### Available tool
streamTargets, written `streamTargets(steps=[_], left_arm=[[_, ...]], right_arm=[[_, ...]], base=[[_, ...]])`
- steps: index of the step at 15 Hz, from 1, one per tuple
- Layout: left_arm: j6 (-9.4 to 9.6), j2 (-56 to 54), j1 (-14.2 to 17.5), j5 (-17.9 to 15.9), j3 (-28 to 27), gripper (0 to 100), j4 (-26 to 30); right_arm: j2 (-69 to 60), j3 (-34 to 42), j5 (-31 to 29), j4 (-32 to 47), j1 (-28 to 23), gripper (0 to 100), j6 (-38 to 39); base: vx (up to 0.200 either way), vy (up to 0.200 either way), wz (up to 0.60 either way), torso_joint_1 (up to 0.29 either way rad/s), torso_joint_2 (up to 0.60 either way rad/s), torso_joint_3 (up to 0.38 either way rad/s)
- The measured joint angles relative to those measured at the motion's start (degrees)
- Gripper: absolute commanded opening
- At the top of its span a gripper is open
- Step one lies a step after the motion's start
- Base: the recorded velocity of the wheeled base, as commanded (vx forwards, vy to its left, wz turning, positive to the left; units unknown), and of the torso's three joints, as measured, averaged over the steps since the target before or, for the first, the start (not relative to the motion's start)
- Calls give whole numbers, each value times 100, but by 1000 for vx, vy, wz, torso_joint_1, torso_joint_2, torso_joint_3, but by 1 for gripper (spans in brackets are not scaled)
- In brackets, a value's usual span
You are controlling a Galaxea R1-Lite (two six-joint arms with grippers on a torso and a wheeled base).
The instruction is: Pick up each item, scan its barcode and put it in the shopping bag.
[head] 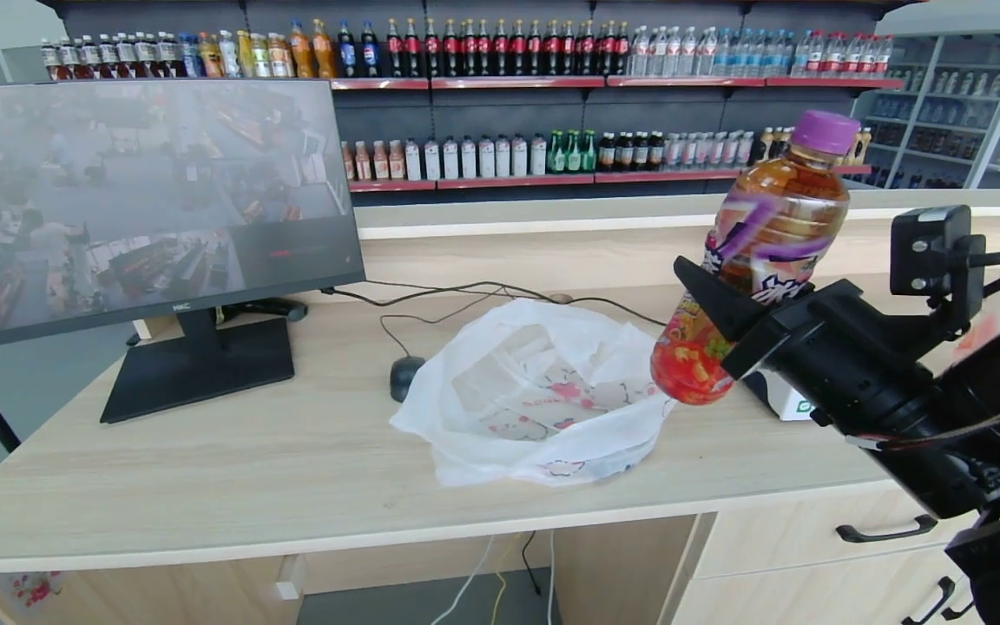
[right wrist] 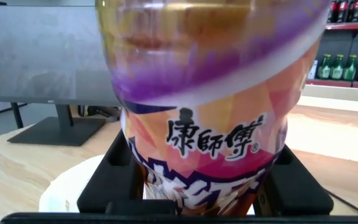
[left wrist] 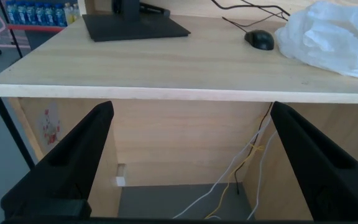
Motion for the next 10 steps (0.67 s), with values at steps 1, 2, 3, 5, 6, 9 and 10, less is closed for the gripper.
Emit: streamTargets(steps=[1, 2, 3, 5, 6, 9, 10], left_arm=[[0, 0, 0, -2, 0, 100, -5], [0, 0, 0, 0, 0, 100, -2], [0, 0, -5, 0, 0, 100, -2], [0, 0, 0, 0, 0, 100, -2], [0, 0, 0, 0, 0, 100, -2], [0, 0, 0, 0, 0, 100, -2], [0, 0, 0, 0, 0, 100, -2]], right_arm=[[38, -60, 12, -7, 37, 0, -33], [74, -105, 17, 6, 66, 0, -50], [127, -204, 28, 9, 105, 0, -57], [256, -471, 20, 0, 295, 0, -60], [336, -610, 26, -9, 516, 0, -57], [750, -774, 189, 0, 964, 0, -11], [896, -816, 580, 9, 1020, 0, -33]], base=[[0, 0, 0, 0, 0, 0], [0, 0, 0, 0, 0, 0], [0, 0, 0, 0, 0, 0], [0, 0, 0, 0, 0, 0], [0, 0, 0, 0, 0, 0], [0, 0, 0, 0, 0, 0], [0, 0, 0, 0, 0, 0]])
